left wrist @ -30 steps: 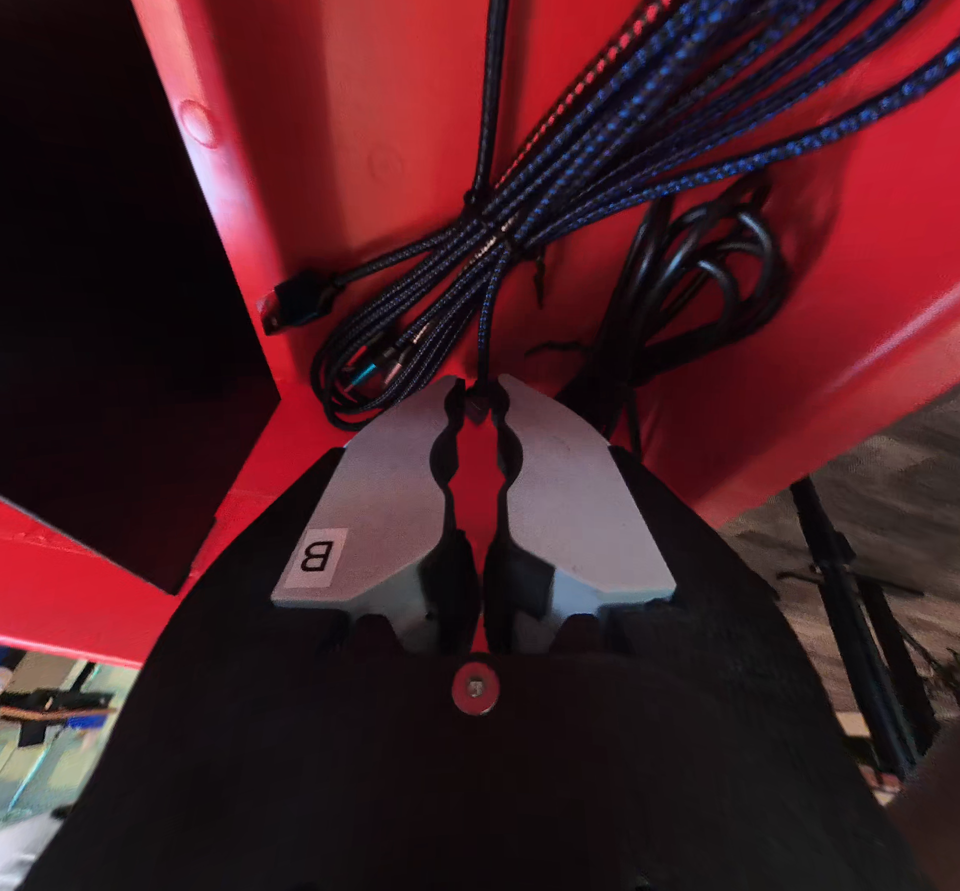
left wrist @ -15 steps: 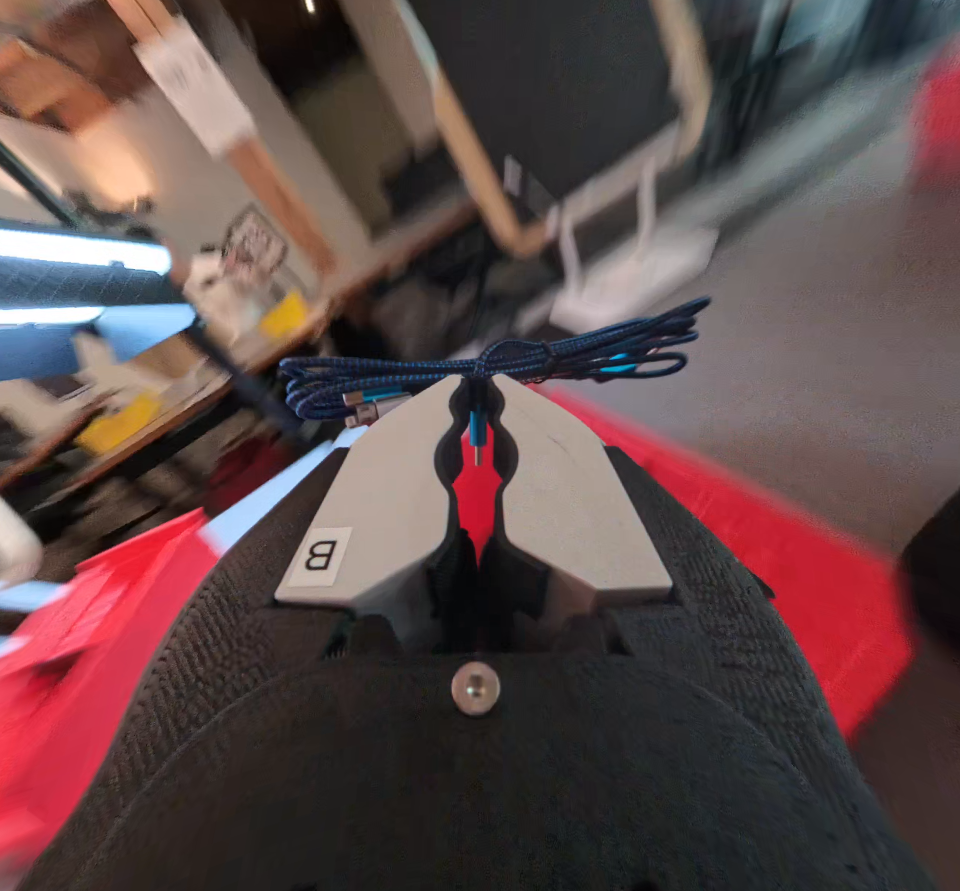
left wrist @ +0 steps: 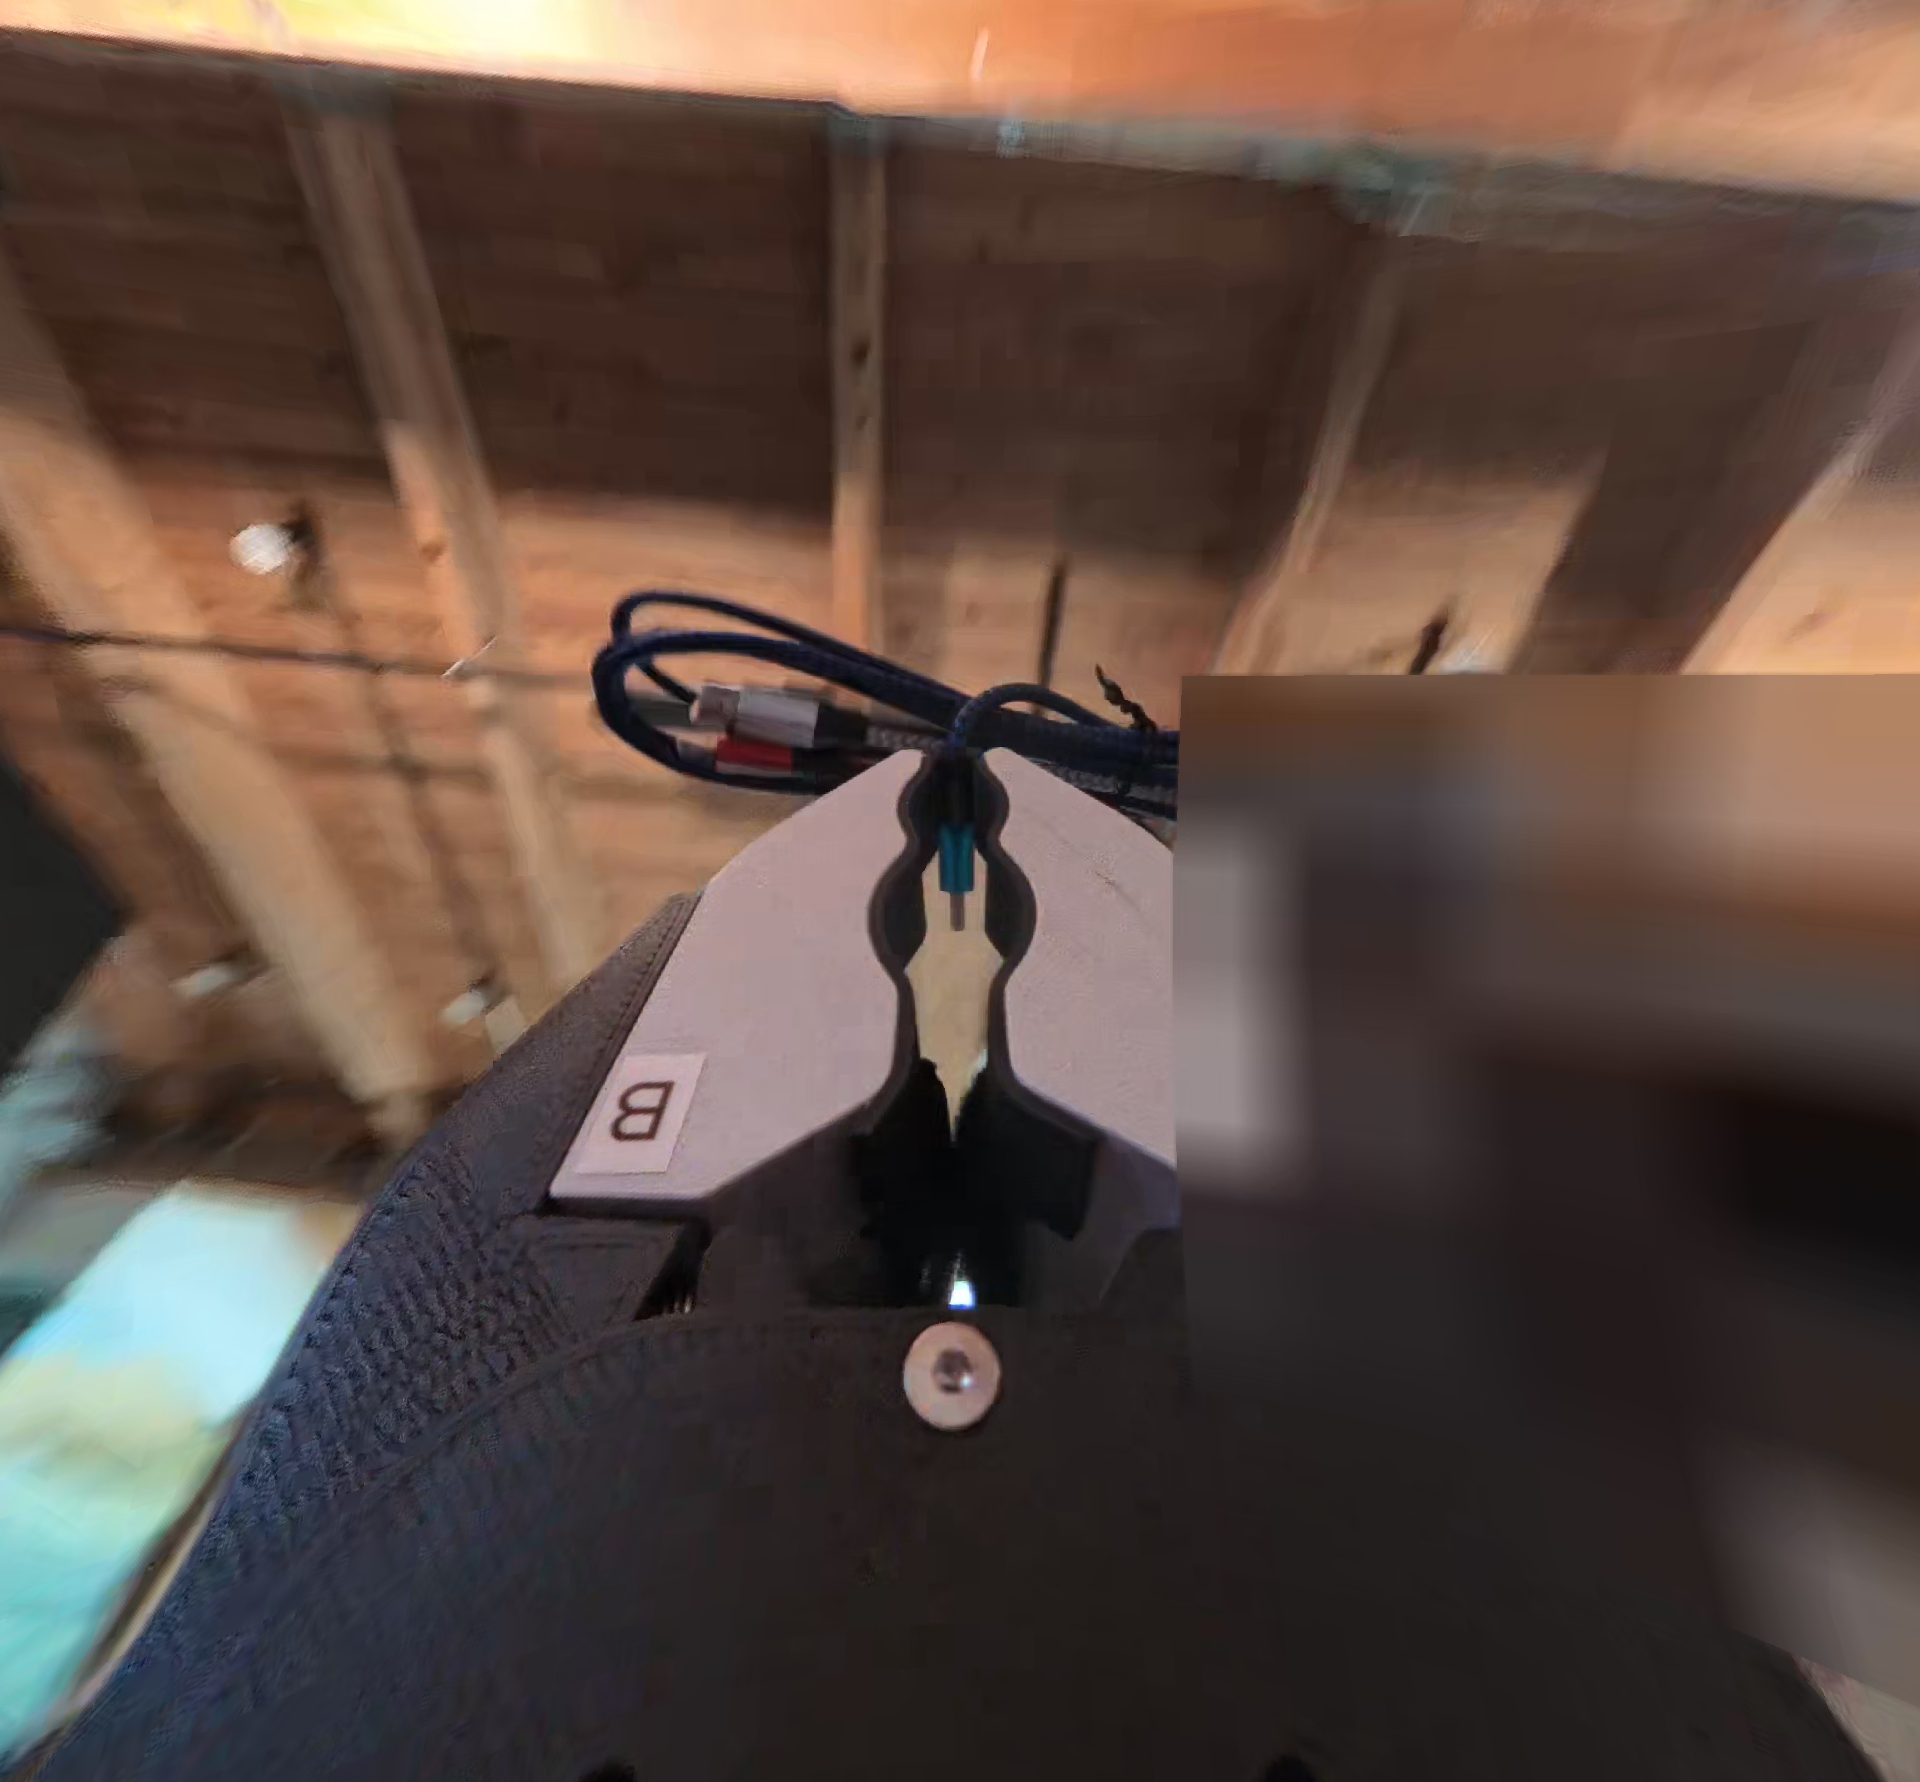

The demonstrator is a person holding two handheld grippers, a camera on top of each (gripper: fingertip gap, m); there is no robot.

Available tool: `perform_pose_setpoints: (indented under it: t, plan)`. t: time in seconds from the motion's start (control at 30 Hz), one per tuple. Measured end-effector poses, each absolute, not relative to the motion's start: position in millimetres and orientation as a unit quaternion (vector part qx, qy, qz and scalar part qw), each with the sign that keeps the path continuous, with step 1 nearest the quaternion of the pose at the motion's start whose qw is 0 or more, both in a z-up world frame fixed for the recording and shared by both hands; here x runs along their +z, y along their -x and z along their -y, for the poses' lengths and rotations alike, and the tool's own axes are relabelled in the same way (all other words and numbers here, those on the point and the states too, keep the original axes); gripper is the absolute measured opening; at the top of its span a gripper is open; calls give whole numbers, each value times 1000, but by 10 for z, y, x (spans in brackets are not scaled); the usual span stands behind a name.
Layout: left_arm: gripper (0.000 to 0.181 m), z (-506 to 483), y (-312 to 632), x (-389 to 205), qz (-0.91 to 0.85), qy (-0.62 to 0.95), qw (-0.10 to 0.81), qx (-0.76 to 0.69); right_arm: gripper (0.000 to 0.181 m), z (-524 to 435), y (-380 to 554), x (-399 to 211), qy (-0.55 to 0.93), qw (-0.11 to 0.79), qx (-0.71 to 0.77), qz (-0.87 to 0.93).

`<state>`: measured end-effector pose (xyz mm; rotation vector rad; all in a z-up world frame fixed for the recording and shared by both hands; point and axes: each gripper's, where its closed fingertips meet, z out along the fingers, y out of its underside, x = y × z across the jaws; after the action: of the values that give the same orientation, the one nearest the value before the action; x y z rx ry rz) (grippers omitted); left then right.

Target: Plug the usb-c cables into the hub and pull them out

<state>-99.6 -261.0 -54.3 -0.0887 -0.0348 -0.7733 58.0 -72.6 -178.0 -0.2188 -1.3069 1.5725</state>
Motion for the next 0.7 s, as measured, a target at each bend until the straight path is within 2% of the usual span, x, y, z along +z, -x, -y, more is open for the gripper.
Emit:
perform_pose_setpoints:
  t: [0.03, 0.1, 0.17, 0.3, 0.4, 0.57, 0.7]
  plan:
    - [4, 2627, 974, -572, 20, -22, 910, -413, 9, 721, -582, -1772, 91, 517, 656, 542]
    - [4, 2497, 890, -667, 33, -109, 865, -488, 9, 710, -588, -1759, 92, 518, 658, 539]
    - [4, 2240, 731, -710, 48, -126, 824, -550, 9, 690, -603, -1738, 92, 523, 657, 535]
    - [4, 2012, 461, -667, 29, -122, 801, -585, 9, 622, -604, -1703, 103, 532, 656, 525]
    - [4, 2138, 532, -703, 22, -211, 754, -621, 9, 598, -563, -1717, 116, 536, 647, 530]
    - [4, 1988, 411, -689, 23, -133, 806, -576, 9, 588, -531, -1709, 121, 557, 621, 538]
    - [4, 1830, 103, -666, -30, 1, 896, -443, 9, 627, -520, -1631, 122, 552, 614, 550]
